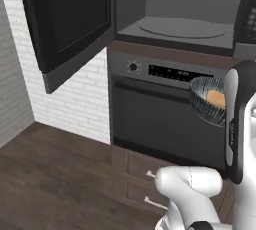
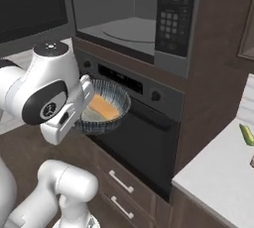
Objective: Pick the squash from the sink and place it in the bowl. Then pick the bowl and place it in the microwave. Then close the microwave door and press the start button.
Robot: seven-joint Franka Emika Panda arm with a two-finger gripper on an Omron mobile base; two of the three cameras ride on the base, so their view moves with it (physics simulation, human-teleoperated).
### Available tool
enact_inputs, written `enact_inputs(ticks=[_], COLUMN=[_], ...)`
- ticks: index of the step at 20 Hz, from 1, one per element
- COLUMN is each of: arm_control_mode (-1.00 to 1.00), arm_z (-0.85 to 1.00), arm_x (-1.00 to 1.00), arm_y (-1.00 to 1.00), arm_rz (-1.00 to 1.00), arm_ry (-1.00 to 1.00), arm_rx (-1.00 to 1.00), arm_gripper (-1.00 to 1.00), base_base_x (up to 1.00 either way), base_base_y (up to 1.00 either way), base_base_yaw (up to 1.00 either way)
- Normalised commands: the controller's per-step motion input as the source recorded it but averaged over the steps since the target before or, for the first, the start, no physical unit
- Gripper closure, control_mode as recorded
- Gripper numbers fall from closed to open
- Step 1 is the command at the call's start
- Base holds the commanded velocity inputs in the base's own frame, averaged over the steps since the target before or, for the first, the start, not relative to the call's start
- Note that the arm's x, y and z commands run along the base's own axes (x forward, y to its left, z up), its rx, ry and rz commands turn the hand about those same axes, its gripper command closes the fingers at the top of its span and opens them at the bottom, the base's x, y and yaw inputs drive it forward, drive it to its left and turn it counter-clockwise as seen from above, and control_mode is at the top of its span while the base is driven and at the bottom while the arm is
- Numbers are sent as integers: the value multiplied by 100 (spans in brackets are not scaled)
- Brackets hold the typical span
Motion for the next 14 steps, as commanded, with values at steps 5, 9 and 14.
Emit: enact_inputs(ticks=[5,9,14], arm_control_mode=[100,100,100], arm_z=[0,0,0], arm_x=[0,0,0], arm_y=[0,0,0], arm_rz=[0,0,0], arm_ry=[0,0,0], arm_rx=[0,0,0], arm_gripper=[100,100,100], base_base_x=[74,45,0], base_base_y=[50,0,-33], base_base_yaw=[-12,-2,0])
